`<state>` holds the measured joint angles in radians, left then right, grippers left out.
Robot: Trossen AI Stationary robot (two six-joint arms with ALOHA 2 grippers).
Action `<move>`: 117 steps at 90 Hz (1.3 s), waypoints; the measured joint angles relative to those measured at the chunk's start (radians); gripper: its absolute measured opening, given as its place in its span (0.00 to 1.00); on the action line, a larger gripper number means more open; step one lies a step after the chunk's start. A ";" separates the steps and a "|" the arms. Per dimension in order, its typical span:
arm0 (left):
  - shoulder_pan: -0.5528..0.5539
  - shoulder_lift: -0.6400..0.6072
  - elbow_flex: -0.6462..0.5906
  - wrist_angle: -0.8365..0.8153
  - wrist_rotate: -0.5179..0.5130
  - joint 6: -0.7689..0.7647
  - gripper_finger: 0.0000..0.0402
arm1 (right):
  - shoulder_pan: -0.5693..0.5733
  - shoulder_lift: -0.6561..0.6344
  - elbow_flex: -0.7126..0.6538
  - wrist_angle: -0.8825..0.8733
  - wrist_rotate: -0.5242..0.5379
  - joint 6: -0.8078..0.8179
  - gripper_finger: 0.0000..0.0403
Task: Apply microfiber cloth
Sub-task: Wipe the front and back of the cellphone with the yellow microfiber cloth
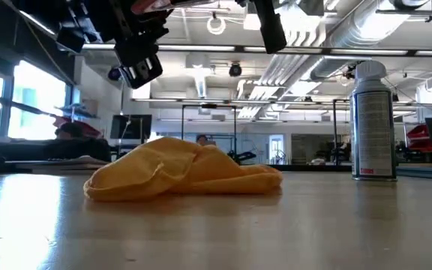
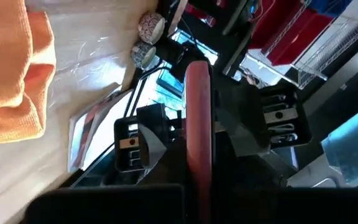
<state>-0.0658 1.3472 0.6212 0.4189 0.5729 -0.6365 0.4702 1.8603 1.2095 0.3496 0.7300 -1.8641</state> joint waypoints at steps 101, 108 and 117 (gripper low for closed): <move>0.001 0.000 -0.001 0.083 0.066 0.047 0.03 | 0.012 0.000 0.000 0.024 -0.007 -0.052 0.19; 0.013 -0.001 -0.001 0.086 0.076 0.047 0.03 | 0.020 0.000 0.000 0.026 -0.006 -0.020 0.23; 0.033 -0.004 -0.001 0.091 0.105 0.054 0.03 | 0.033 0.000 0.000 0.026 0.002 0.009 0.28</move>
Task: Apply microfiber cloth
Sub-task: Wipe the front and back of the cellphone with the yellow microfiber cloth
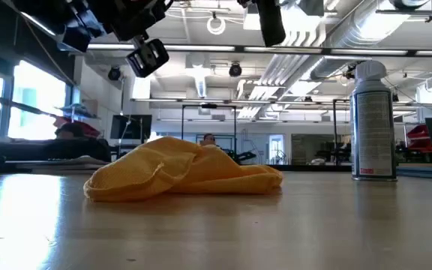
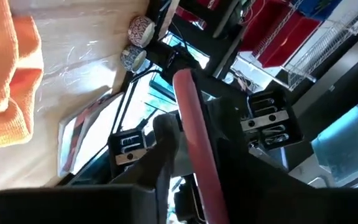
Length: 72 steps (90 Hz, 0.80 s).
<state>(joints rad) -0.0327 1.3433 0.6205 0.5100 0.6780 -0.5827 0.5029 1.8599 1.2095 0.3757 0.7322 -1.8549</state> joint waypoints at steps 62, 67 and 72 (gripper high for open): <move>0.281 -0.069 0.001 -0.142 0.007 0.116 0.03 | -0.031 0.000 -0.001 -0.300 -0.164 1.001 0.36; 0.298 -0.069 0.001 -0.176 -0.041 0.133 0.03 | -0.058 0.000 -0.001 -0.322 -0.238 1.161 0.36; 0.308 -0.069 0.001 -0.216 -0.096 0.148 0.03 | -0.088 0.005 -0.001 -0.319 -0.298 1.299 0.36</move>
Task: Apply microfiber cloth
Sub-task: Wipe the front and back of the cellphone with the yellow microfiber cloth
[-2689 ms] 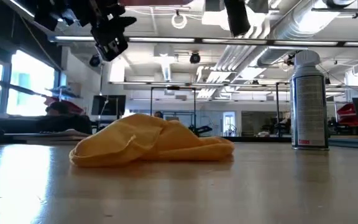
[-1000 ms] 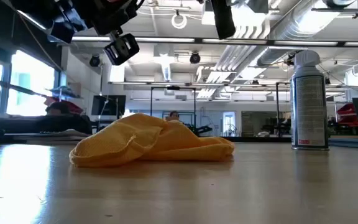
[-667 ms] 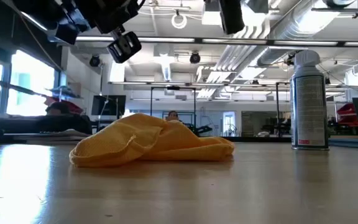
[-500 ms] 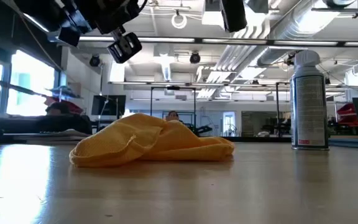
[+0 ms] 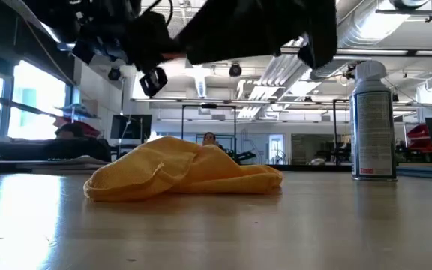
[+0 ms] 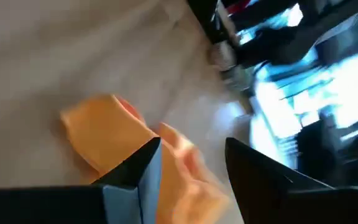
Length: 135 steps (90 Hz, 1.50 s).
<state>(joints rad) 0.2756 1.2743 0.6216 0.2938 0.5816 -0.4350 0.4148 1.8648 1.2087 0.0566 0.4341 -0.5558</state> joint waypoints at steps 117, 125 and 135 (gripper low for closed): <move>-0.075 0.001 -0.105 -0.041 -0.159 -0.342 0.02 | -0.115 -0.165 0.125 -0.353 0.225 0.129 0.00; -0.103 0.001 -0.105 0.016 -0.163 -0.363 0.02 | -0.130 -0.191 0.126 -0.345 0.411 0.098 0.00; -0.144 0.001 -0.105 0.082 -0.175 -0.395 0.02 | -0.151 -0.189 0.125 -0.281 0.469 0.075 0.00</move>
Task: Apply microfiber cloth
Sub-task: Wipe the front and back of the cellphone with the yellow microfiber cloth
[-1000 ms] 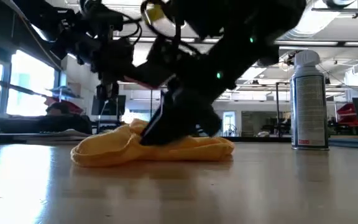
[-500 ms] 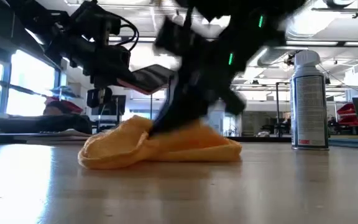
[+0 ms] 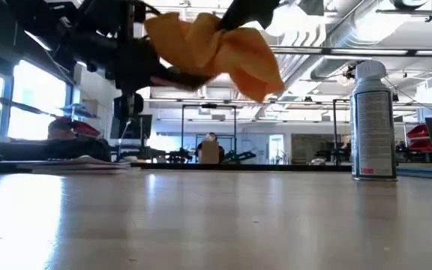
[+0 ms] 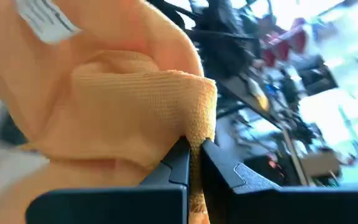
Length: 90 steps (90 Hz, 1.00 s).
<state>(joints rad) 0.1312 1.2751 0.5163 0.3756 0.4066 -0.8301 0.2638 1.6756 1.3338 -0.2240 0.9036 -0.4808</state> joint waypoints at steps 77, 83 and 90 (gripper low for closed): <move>-0.183 0.001 0.000 0.309 -0.157 0.055 0.03 | 0.169 0.075 -0.001 0.095 0.022 0.008 0.00; -0.207 -0.001 0.001 0.320 -0.154 0.080 0.03 | 0.173 0.049 -0.002 0.111 0.022 -0.022 0.00; -0.230 -0.002 0.001 0.332 -0.149 0.104 0.03 | 0.168 0.022 -0.002 0.147 0.021 -0.072 0.00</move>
<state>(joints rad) -0.0992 1.2728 0.5175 0.7075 0.2577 -0.7264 0.4317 1.6974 1.3323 -0.0771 0.9243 -0.5529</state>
